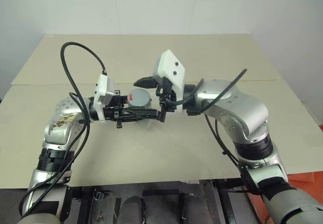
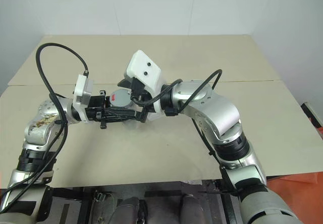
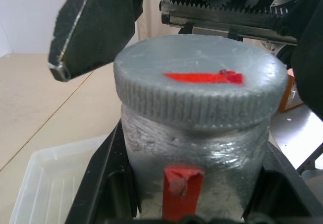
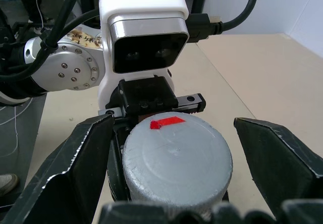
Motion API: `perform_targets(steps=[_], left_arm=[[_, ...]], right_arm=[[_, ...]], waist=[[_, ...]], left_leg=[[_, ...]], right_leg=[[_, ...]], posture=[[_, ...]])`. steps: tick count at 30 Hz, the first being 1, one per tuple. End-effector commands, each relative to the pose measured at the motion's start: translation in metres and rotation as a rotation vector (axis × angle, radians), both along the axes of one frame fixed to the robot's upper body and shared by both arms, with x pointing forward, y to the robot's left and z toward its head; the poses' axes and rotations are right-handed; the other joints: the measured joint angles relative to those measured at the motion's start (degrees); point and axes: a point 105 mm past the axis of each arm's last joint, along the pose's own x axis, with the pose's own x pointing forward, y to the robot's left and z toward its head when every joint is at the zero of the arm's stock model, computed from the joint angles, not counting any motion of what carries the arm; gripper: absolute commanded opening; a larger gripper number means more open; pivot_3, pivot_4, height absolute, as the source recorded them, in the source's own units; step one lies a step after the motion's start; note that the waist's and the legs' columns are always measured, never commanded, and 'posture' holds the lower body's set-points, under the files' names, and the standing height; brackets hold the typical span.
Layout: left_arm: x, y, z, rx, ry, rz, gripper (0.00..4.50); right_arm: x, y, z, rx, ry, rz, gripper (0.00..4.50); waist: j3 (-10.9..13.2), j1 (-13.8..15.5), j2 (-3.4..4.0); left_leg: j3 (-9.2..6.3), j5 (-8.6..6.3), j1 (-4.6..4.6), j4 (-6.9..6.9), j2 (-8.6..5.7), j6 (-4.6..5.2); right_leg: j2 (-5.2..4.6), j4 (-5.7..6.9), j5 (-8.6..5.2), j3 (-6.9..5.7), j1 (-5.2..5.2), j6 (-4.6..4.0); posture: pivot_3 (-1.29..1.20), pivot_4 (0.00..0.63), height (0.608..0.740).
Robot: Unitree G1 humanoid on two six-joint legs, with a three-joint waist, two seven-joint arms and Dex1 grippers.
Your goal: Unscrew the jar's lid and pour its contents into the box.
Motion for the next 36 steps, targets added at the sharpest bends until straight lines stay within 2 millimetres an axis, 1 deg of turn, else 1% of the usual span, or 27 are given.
perform_targets(steps=[1, 5, 21, 22, 23, 26, 27, 33, 36], left_arm=[[-0.0049, -0.0005, 0.0079, -0.010, -0.032, -0.018, 1.99], [-0.0051, -0.0002, 0.0076, -0.008, -0.032, -0.017, 1.99], [-0.0061, 0.0006, 0.0084, 0.000, -0.033, -0.018, 1.99], [-0.0062, 0.0006, 0.0084, 0.001, -0.033, -0.018, 1.99], [-0.0063, 0.0008, 0.0083, 0.001, -0.033, -0.018, 1.99], [-0.0068, 0.0008, 0.0080, 0.003, -0.032, -0.018, 1.99], [-0.0070, 0.0010, 0.0080, 0.003, -0.032, -0.019, 1.99], [-0.0091, 0.0010, 0.0073, 0.005, -0.026, -0.025, 1.99], [-0.0122, 0.0006, 0.0075, 0.004, -0.022, -0.046, 1.99]], right_arm=[[-0.0072, 0.0005, 0.0144, 0.036, -0.060, 0.027, 4.46], [-0.0088, -0.0004, 0.0168, 0.048, -0.058, 0.035, 4.46], [-0.0086, 0.0013, 0.0115, 0.048, -0.029, 0.045, 4.46], [-0.0087, 0.0013, 0.0113, 0.048, -0.028, 0.045, 4.09], [-0.0088, 0.0015, 0.0112, 0.048, -0.028, 0.046, 3.91], [-0.0085, 0.0017, 0.0112, 0.050, -0.031, 0.040, 2.87], [-0.0085, 0.0018, 0.0115, 0.052, -0.031, 0.040, 2.73], [-0.0084, 0.0017, 0.0127, 0.061, -0.037, 0.041, 2.73], [-0.0107, -0.0001, 0.0142, 0.074, -0.057, 0.087, 2.73]], waist=[[0.0, 0.0, 0.00], [0.0, 0.0, 0.00], [0.0, 0.0, 0.00], [0.0, 0.0, 0.00], [0.0, 0.0, 0.00], [0.0, 0.0, 0.00], [0.0, 0.0, 0.00], [0.0, 0.0, 0.00], [0.0, 0.0, 0.00]], left_leg=[[0.00, 0.00, 0.00, 0.00, 0.00, 0.00], [0.00, 0.00, 0.00, 0.00, 0.00, 0.00], [0.00, 0.00, 0.00, 0.00, 0.00, 0.00], [0.00, 0.00, 0.00, 0.00, 0.00, 0.00], [0.00, 0.00, 0.00, 0.00, 0.00, 0.00], [0.00, 0.00, 0.00, 0.00, 0.00, 0.00], [0.00, 0.00, 0.00, 0.00, 0.00, 0.00], [0.00, 0.00, 0.00, 0.00, 0.00, 0.00], [0.00, 0.00, 0.00, 0.00, 0.00, 0.00]], right_leg=[[0.00, 0.00, 0.00, 0.00, 0.00, 0.00], [0.00, 0.00, 0.00, 0.00, 0.00, 0.00], [0.00, 0.00, 0.00, 0.00, 0.00, 0.00], [0.00, 0.01, 0.00, 0.00, 0.00, 0.00], [0.00, 0.01, 0.00, 0.00, 0.00, 0.00], [0.00, 0.01, 0.00, 0.00, 0.00, 0.00], [0.00, 0.00, 0.00, 0.00, 0.00, 0.00], [0.00, 0.01, 0.00, 0.00, 0.00, 0.00], [0.00, 0.00, 0.00, 0.00, 0.00, 0.00]], posture=[[0.00, 0.150, 0.740], [0.00, 0.150, 0.740], [0.00, 0.150, 0.740], [0.00, 0.150, 0.740], [0.00, 0.150, 0.740], [0.00, 0.150, 0.740], [0.00, 0.150, 0.740], [0.00, 0.150, 0.740], [0.00, 0.150, 0.740]])
